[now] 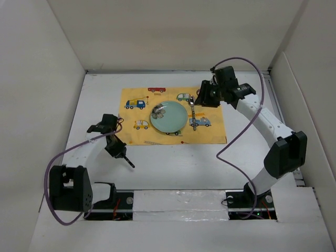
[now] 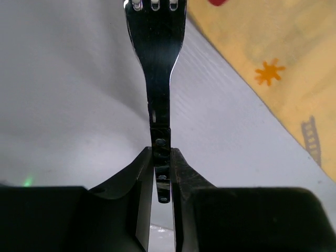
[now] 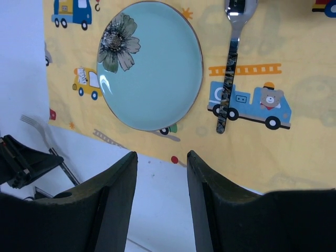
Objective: Set the dinner table for one person
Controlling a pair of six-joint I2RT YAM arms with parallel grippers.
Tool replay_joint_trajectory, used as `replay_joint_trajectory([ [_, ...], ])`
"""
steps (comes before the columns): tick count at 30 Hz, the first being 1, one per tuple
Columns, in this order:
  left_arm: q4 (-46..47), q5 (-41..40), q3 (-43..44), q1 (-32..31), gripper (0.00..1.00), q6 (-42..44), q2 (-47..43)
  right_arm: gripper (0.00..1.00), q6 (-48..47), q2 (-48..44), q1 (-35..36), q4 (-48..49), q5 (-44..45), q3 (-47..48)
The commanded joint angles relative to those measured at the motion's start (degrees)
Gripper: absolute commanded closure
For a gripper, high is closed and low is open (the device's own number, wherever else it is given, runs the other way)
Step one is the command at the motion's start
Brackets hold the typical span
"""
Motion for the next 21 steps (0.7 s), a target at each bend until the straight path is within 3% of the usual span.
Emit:
replay_joint_trajectory([
  [1,-7.44,-4.92,8.91,-1.94,1.0,5.22,-6.21,0.52,0.17,-3.89,-1.05,1.89,-1.85,-0.38],
  [5,-3.43,-4.93,19.12,-3.62,1.0,12.33,-6.32,0.54,1.23,-5.99,-2.28,4.08,-2.29,-4.24],
  [7,-2.35,-3.0,27.78,-3.62,1.0,19.0,-0.18,0.69,1.75,-7.4,-2.29,5.14,-2.47,-5.83],
  [9,-2.95,-3.86,34.4,-3.62,1.0,23.67,8.75,1.0,2.11,-9.06,-2.81,5.76,-2.46,-7.75],
  [14,0.1,-5.81,49.97,-5.29,1.0,35.19,21.89,1.0,4.21,-14.51,-3.34,7.17,0.42,-12.94],
  [17,0.47,-1.76,55.07,-5.82,1.0,38.62,29.27,0.77,4.66,-17.94,-4.57,7.17,2.1,-16.46],
  [18,0.38,0.5,56.13,-5.82,1.0,38.72,32.33,0.6,4.66,-18.65,-4.57,6.91,2.63,-16.99],
  [21,2.04,1.15,57.02,-7.48,1.0,38.89,35.6,0.5,4.57,-20.06,-5.62,4.45,4.12,-18.84],
])
